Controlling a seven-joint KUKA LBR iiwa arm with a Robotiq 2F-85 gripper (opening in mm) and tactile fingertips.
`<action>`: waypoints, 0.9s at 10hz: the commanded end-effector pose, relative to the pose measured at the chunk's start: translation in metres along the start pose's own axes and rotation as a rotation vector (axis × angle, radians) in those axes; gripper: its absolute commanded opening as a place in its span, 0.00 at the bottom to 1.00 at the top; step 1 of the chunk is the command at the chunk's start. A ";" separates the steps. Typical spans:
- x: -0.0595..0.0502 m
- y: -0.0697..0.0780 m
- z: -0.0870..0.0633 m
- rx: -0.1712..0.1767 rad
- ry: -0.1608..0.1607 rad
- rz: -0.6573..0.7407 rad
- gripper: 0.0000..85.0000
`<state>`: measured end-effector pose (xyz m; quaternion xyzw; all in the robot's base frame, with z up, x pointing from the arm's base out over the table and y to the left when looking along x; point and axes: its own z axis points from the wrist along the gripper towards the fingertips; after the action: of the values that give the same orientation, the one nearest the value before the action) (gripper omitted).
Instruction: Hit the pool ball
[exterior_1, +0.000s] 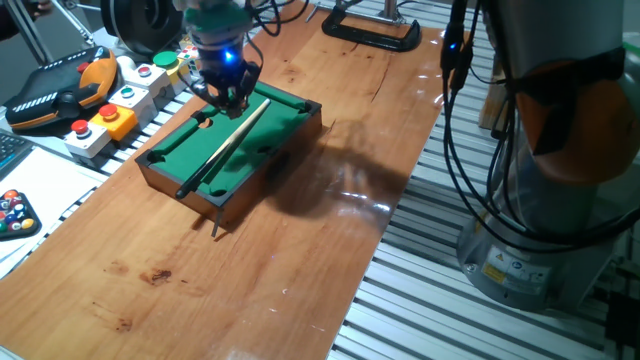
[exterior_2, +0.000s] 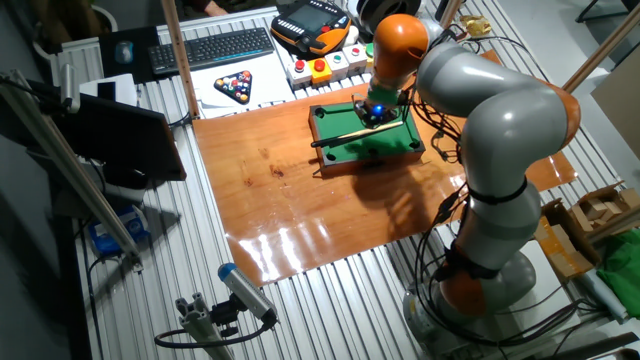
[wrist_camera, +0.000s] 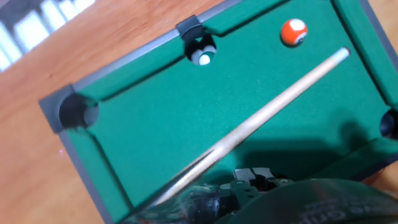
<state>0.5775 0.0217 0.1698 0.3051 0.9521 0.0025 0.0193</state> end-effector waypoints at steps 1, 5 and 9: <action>-0.002 0.002 0.002 0.007 -0.009 0.227 0.01; -0.005 0.015 0.019 0.002 -0.090 0.428 0.01; -0.005 0.018 0.020 0.018 -0.117 0.484 0.01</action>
<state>0.5925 0.0337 0.1499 0.4485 0.8906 -0.0129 0.0744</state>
